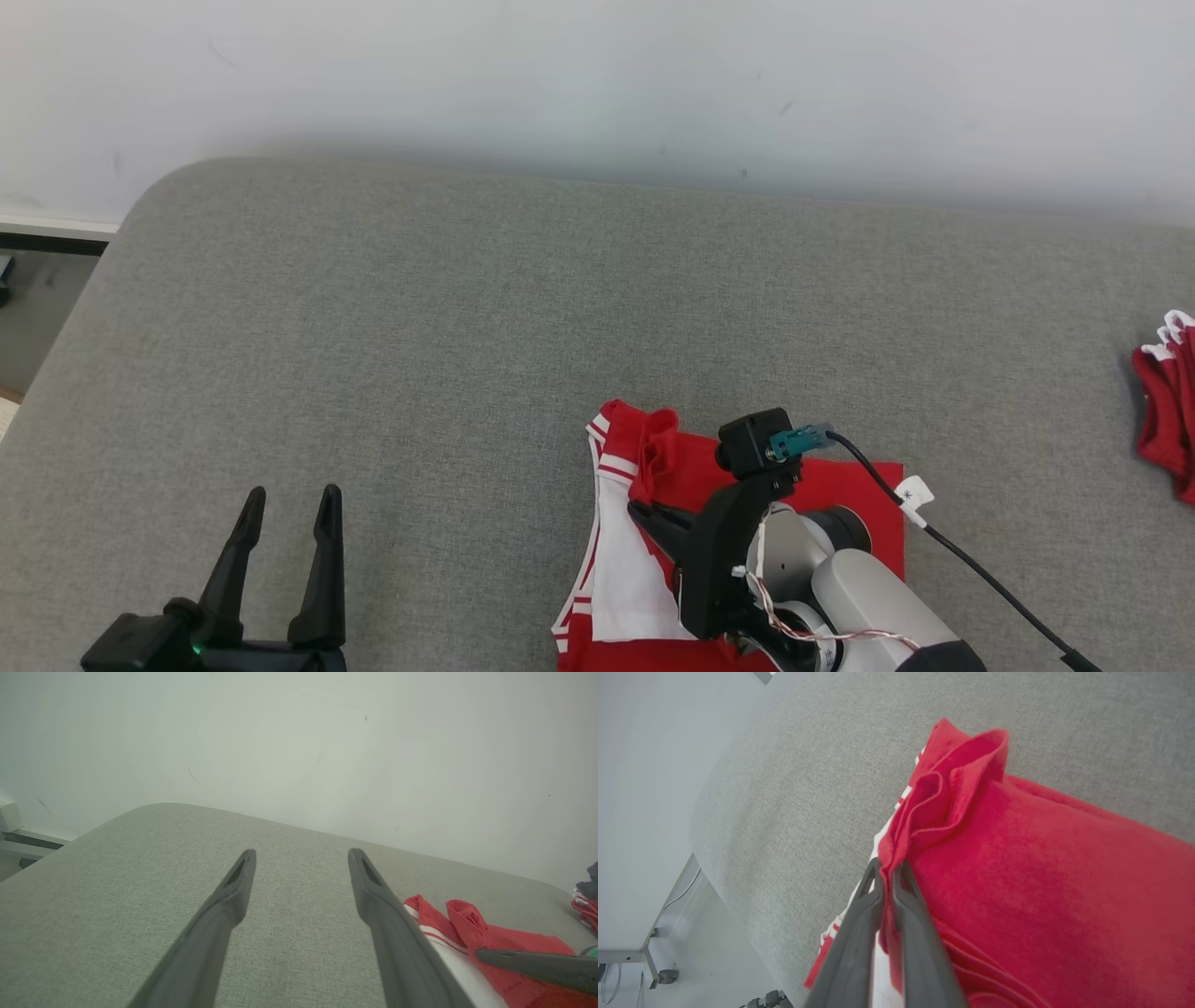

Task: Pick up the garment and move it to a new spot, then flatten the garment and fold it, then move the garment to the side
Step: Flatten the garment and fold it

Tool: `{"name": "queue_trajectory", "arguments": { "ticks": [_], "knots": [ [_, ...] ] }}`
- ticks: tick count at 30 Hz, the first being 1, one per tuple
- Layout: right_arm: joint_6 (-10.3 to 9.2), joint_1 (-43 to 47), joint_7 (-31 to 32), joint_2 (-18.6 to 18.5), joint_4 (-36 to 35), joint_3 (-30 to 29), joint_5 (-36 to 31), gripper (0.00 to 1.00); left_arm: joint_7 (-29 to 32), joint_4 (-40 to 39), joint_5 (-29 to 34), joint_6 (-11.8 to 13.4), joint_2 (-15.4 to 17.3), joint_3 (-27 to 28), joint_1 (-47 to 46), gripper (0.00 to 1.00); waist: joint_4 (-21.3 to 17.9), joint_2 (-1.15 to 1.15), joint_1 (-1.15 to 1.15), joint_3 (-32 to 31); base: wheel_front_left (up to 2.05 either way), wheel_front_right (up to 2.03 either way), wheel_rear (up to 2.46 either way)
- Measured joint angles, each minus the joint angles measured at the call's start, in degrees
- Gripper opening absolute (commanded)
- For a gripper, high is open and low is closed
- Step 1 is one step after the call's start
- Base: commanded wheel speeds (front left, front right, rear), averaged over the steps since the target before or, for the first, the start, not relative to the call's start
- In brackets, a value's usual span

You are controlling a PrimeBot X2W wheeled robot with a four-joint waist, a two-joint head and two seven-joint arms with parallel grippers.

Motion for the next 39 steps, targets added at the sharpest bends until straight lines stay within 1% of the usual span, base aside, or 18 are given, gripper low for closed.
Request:
{"name": "queue_trajectory", "arguments": {
  "ticks": [2, 3, 4, 7, 9, 12, 15, 18, 21, 24, 25, 26, 27, 28, 33, 36, 39],
  "knots": [
    [0.00, -1.1, -1.6, 0.0, 1.3, 0.9, 0.3, 0.00, 0.0, 0.0, 0.0, -0.2, 0.0, -0.2, 0.0, 1.00, 0.2, 0.00, 0.00, -0.1, 0.00, 0.00, 0.00],
    [0.00, -1.5, -1.9, 0.0, 1.9, 1.5, 0.5, 0.64, 0.0, 0.0, 0.0, -0.2, 0.0, -0.3, 0.0, 1.00, 0.3, 0.00, 0.00, -0.1, 0.00, 0.00, 0.00],
    [0.00, -1.6, -2.3, 0.0, 2.4, 1.9, 1.3, 1.00, 0.0, 0.0, 0.0, -0.2, 0.0, -0.4, 0.1, 1.00, 0.4, 0.00, 0.00, -0.2, 0.00, 0.00, 0.00],
    [0.00, -2.1, -4.7, 0.0, 2.0, 2.8, 4.4, 1.00, 0.0, 0.0, 0.0, -0.2, 0.0, -0.4, 0.4, 1.00, 0.5, 0.00, 0.00, -0.4, 0.00, 0.00, 0.00],
    [0.00, -2.7, -7.0, 0.0, 0.6, 2.4, 7.3, 1.00, 0.0, 0.0, 0.0, -0.2, 0.0, -0.3, 1.0, 1.00, 0.5, 0.00, 0.00, -0.6, 0.00, 0.00, 0.00],
    [0.00, -3.7, -9.5, 0.1, -1.3, 0.3, 8.0, 1.00, 0.0, -0.3, 0.0, -0.1, 0.2, 0.1, 1.2, 1.00, 0.3, 0.00, 0.00, -0.9, 0.00, 0.00, 0.00],
    [0.00, -3.5, -10.2, 0.1, -1.8, -5.0, 3.1, 1.00, 0.0, -1.0, 0.0, 0.1, 0.3, 0.3, 1.9, 1.00, -0.2, 0.00, -0.01, -1.1, 0.00, 0.00, 0.00],
    [0.00, -1.4, -9.2, -0.4, -3.1, -11.9, -5.6, 1.00, -0.1, -1.5, 0.0, 0.2, 0.3, 0.4, 2.3, 1.00, -0.5, 0.00, -0.01, -1.2, 0.00, 0.00, 0.00],
    [0.00, 3.5, -6.4, -0.6, -6.0, -17.8, -10.8, 1.00, -0.2, -1.7, 0.0, 0.3, 0.1, 0.4, 2.3, 1.00, -0.6, 0.00, -0.01, -1.0, 0.00, 0.00, 0.00],
    [0.00, 8.3, -3.4, -0.5, -9.5, -20.7, -15.7, 1.00, -0.2, -1.8, 0.0, 0.3, -0.3, 0.2, 2.3, 1.00, -0.8, 0.00, -0.01, -0.6, 0.00, 0.00, 0.00],
    [0.00, 9.7, -2.5, -0.4, -10.8, -21.4, -16.6, 0.93, -0.2, -1.8, 0.0, 0.3, -0.5, 0.2, 2.3, 1.00, -0.8, 0.00, -0.01, -0.5, 0.00, 0.00, 0.00],
    [0.00, 11.0, -1.7, -0.4, -11.9, -21.6, -17.1, 0.57, -0.2, -1.7, 0.1, 0.3, -0.6, 0.2, 2.3, 1.00, -0.8, 0.00, -0.01, -0.3, 0.00, 0.00, 0.00],
    [0.00, 12.1, -1.1, -0.3, -13.0, -21.6, -17.5, 0.17, -0.2, -1.6, 0.1, 0.3, -0.7, 0.2, 2.3, 1.00, -0.8, 0.00, -0.01, -0.1, 0.00, 0.00, 0.00],
    [0.00, 13.0, -0.5, -0.3, -13.9, -21.2, -18.1, 0.00, -0.2, -1.5, 0.1, 0.3, -0.8, 0.2, 2.2, 1.00, -0.8, 0.00, -0.01, 0.0, 0.00, 0.00, 0.00],
    [0.00, 15.6, 1.7, -0.1, -15.6, -16.7, -18.8, 0.00, -0.2, -0.9, 0.1, -0.2, -1.1, 0.3, 1.6, 1.00, -0.9, 0.00, -0.01, 0.6, 0.00, 0.00, 0.00],
    [0.00, 15.8, 1.8, -0.1, -15.9, -12.0, -17.4, 0.00, -0.2, -0.6, 0.1, -0.5, -1.1, 0.5, 1.0, 1.00, -0.7, 0.00, -0.01, 0.6, 0.00, 0.00, 0.00],
    [0.00, 15.6, 1.7, -0.1, -16.4, -6.0, -15.0, 0.00, -0.2, -0.2, 0.1, -0.7, -1.1, 0.7, 1.0, 1.00, -0.6, 0.00, -0.01, 0.6, 0.00, 0.00, 0.00]
  ]
}}
